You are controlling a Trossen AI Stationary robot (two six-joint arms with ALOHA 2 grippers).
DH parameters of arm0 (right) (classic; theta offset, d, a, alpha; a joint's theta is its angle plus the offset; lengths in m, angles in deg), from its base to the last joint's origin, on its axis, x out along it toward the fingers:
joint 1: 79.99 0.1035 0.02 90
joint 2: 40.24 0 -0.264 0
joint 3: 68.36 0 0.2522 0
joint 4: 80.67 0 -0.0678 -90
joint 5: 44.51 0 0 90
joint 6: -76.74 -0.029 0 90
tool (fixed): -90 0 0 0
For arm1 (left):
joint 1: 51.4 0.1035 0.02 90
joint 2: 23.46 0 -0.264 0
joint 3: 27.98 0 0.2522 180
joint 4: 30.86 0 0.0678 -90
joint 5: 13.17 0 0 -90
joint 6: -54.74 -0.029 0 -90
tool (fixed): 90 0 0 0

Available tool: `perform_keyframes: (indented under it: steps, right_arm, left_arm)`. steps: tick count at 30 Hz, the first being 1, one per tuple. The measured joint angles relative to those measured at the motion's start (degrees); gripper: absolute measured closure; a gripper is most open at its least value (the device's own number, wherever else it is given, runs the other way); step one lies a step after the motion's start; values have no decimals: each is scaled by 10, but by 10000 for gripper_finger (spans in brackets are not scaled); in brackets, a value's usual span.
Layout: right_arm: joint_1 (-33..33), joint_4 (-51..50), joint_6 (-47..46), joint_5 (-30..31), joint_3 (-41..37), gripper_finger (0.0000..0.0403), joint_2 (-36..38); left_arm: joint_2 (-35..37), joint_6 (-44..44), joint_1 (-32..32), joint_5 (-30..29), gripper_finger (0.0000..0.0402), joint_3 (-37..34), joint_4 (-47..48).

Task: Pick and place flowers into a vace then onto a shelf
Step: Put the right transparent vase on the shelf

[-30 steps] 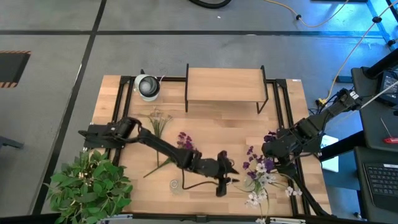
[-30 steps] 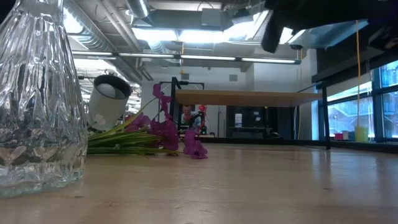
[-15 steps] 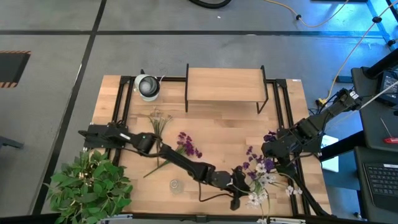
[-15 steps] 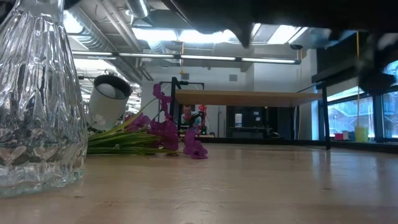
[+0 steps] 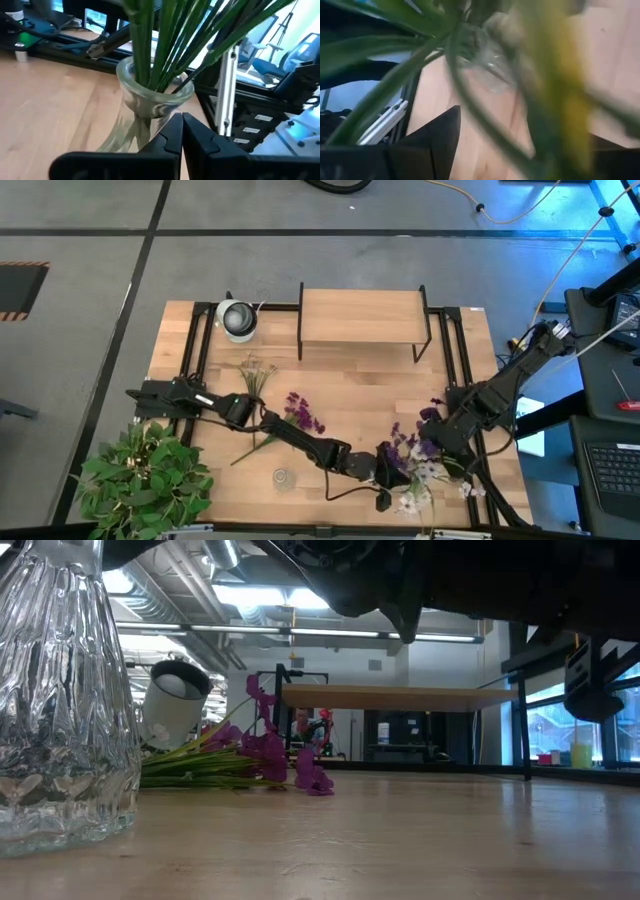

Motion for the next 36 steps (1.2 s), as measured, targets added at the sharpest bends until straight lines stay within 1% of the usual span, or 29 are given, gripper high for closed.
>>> perform_keyframes:
  steps: [5, 10, 15, 19, 33, 36]
  right_arm:
    - [16, 54, 1, 8, 0, 171, -32]
    - [31, 78, 0, 68, 0, 171, -55]
    - [34, 79, -20, 105, 0, 171, -74]
    - [34, 103, -27, 143, 0, 171, -87]
    - [34, 161, 1, 148, 0, 171, -125]
    - [33, 212, -4, 148, -25, 171, -125]
  left_arm:
    - [0, -1, 6, 11, 400, 0, 11]
    - [0, -4, 8, 23, 397, 0, 15]
    - [0, -7, 8, 26, 400, 0, 14]
    - [0, -14, 8, 27, 397, 0, 14]
    - [1, -16, 15, 73, 397, 0, 20]
    - [1, -16, 15, 74, 400, 0, 21]
